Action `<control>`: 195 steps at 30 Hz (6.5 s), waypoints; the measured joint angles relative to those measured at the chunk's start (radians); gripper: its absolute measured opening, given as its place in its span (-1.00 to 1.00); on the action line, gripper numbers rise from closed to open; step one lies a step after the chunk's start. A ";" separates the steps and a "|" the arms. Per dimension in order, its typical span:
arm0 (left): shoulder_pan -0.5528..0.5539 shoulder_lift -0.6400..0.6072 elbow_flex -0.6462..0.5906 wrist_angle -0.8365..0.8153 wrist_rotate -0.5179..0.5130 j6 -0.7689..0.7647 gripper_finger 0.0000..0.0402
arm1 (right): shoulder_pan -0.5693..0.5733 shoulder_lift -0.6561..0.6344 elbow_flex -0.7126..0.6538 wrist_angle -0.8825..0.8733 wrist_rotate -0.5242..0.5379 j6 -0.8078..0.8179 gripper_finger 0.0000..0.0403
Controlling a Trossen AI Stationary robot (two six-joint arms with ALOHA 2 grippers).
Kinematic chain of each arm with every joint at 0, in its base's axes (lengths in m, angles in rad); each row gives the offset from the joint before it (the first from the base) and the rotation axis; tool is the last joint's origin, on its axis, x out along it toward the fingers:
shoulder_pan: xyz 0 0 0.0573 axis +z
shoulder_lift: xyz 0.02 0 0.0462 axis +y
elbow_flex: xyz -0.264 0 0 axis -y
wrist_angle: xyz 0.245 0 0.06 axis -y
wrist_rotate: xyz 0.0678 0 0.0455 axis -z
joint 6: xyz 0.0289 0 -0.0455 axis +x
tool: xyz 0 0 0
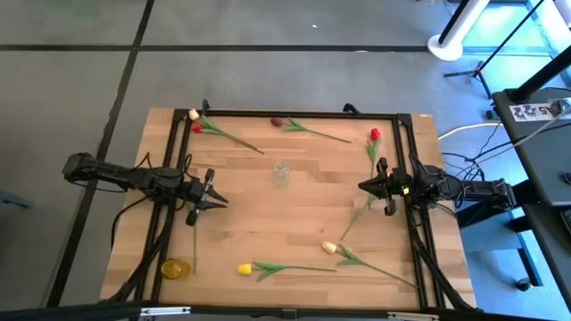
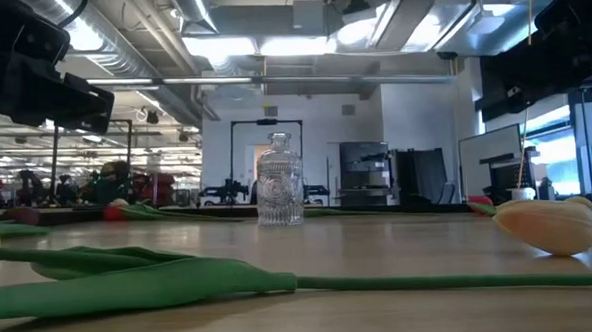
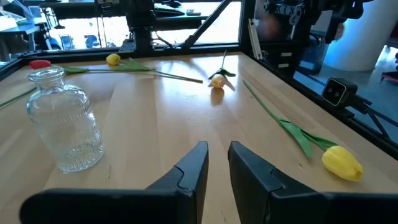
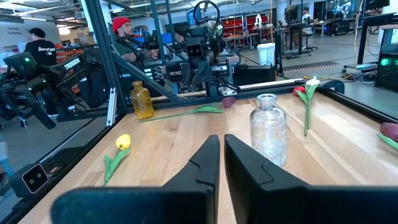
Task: Sort flowers into vase by color
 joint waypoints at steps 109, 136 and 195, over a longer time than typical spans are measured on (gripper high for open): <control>0.000 0.000 0.000 0.015 -0.078 0.000 -0.69 | -0.836 1.349 0.615 -0.383 0.327 0.775 -0.93; -0.003 0.000 0.000 0.255 -0.008 -0.458 -0.69 | -0.055 1.466 0.886 0.875 0.647 0.076 -0.98; 0.143 0.291 0.385 -0.092 -0.392 -0.569 -0.69 | -0.510 1.689 1.290 -0.607 0.194 -0.034 -0.07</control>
